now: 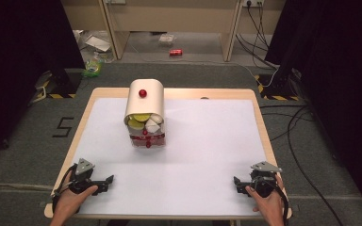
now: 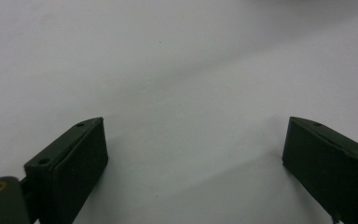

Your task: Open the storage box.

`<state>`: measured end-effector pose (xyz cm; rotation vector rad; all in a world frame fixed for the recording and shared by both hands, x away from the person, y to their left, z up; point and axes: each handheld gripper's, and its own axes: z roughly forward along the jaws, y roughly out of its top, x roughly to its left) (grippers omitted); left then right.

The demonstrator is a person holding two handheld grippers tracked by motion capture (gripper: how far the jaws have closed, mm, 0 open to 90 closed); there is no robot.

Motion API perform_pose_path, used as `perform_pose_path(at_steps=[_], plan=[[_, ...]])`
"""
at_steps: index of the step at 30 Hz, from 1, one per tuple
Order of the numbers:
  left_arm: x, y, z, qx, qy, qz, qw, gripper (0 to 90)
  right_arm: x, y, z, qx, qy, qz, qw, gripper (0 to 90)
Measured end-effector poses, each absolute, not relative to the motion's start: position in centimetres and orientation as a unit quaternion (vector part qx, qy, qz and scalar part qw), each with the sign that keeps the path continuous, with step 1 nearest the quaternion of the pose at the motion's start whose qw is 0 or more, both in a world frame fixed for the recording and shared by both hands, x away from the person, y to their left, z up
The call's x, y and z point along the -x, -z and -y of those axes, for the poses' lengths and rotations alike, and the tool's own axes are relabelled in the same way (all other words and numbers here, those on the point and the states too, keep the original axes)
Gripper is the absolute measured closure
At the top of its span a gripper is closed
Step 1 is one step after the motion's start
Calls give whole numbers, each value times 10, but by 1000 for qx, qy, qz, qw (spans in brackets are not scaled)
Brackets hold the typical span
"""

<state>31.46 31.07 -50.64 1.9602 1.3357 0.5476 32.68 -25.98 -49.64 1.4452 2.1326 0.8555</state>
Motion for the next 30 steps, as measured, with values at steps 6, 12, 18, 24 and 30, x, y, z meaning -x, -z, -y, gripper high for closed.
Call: perform_pose_path(at_steps=[6,12,18,24,30], plan=[[-315,506,-311,-755,-210,-515,346,59,-327,496,260,-521,-308,-768,211,2],[-315,505,-311,-756,-212,-515,343,63,-327,496,260,-522,-308,-767,210,2],[-314,500,-308,-747,-221,-512,363,174,-327,496,260,-521,-308,-767,210,2],[-312,486,-293,-753,-230,-485,380,145,-327,496,260,-521,-308,-768,211,2],[-311,470,-278,-753,-237,-466,401,152,-327,496,260,-521,-308,-768,211,2]])
